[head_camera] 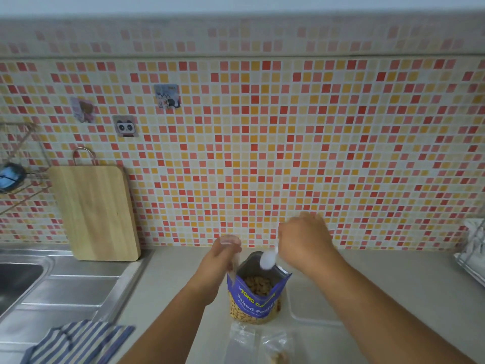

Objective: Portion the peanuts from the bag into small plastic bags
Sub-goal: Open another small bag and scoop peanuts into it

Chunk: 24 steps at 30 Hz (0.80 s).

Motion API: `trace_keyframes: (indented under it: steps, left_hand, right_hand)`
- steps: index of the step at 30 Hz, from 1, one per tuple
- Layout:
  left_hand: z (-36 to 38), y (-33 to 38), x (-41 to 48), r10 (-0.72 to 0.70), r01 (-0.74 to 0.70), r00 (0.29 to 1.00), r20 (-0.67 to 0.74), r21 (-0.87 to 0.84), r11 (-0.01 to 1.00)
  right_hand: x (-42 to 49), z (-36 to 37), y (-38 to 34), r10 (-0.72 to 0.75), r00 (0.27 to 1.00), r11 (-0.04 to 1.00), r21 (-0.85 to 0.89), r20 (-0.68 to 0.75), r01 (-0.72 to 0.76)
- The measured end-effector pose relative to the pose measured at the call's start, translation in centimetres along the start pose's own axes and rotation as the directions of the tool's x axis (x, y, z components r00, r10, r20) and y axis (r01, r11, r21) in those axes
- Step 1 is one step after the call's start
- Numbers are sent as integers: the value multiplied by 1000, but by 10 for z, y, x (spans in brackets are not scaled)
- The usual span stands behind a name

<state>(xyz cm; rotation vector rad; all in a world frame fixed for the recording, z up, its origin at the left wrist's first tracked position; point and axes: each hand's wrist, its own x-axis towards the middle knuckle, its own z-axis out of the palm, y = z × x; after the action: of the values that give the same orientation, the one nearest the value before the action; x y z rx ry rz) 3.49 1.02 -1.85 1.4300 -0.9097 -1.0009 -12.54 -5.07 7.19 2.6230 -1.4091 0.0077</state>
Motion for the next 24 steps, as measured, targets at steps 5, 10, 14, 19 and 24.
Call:
trace_keyframes:
  steps: [5,10,14,19,24]
  left_hand:
    - [-4,9,-14,-13,57,994,111,-400,915]
    - [3,19,-27,-79,154,964,253,-295,943]
    - [10,17,-33,-29,159,938,346,-355,921]
    - [15,15,-31,0,134,926,377,-328,935]
    - [7,8,-28,35,8,989,147,-282,959]
  right_hand:
    - [-5,66,-12,-65,993,989,136,99,51]
    - [-10,62,-21,92,992,330,938,82,-108]
    - [-21,60,-34,59,982,-85,981,177,-172]
    - [-21,65,-40,143,979,-146,981,146,-125]
    - [-28,63,-28,125,981,-200,972,149,-122]
